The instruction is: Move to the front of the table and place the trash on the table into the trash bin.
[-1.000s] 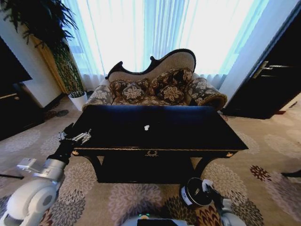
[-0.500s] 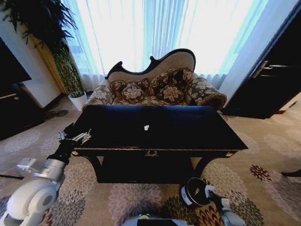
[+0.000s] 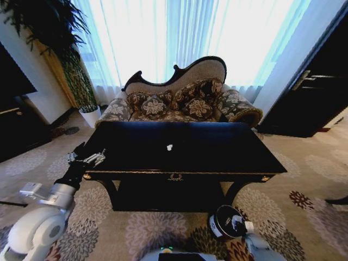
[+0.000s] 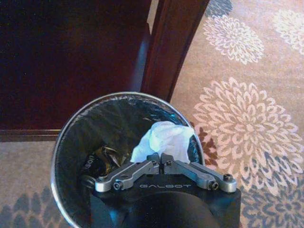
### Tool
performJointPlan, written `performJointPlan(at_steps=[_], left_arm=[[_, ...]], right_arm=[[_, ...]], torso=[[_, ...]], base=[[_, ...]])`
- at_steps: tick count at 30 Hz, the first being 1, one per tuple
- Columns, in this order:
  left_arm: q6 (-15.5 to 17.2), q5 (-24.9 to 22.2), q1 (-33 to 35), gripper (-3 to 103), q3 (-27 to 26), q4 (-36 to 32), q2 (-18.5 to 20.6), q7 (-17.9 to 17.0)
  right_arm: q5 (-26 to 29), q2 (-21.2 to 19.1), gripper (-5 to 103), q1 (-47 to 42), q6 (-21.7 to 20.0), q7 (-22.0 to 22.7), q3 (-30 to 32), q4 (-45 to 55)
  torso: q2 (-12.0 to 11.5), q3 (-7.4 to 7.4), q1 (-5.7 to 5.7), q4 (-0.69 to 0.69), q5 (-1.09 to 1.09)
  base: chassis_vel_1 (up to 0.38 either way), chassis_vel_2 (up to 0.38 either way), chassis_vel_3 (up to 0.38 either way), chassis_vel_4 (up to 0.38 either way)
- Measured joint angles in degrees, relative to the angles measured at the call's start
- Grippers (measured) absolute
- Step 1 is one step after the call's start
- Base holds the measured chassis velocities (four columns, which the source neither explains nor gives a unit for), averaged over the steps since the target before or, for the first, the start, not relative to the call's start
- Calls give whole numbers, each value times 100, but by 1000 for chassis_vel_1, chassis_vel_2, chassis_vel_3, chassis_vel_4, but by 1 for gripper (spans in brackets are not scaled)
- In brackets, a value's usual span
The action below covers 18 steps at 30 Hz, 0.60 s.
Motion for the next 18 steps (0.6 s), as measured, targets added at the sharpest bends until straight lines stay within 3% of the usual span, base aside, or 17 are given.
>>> performJointPlan(at_steps=[16,18], left_arm=[[0,0,0,100,0,0,0,0],[0,0,0,100,0,0,0,0]], right_arm=[[-590,412,-1,552,124,-120,42,-991],[-623,442,10,557,159,-137,78,-1042]], torso=[[0,0,0,0,0],[1,0,0,0,1]], base=[[0,0,0,0],[0,0,0,0]])
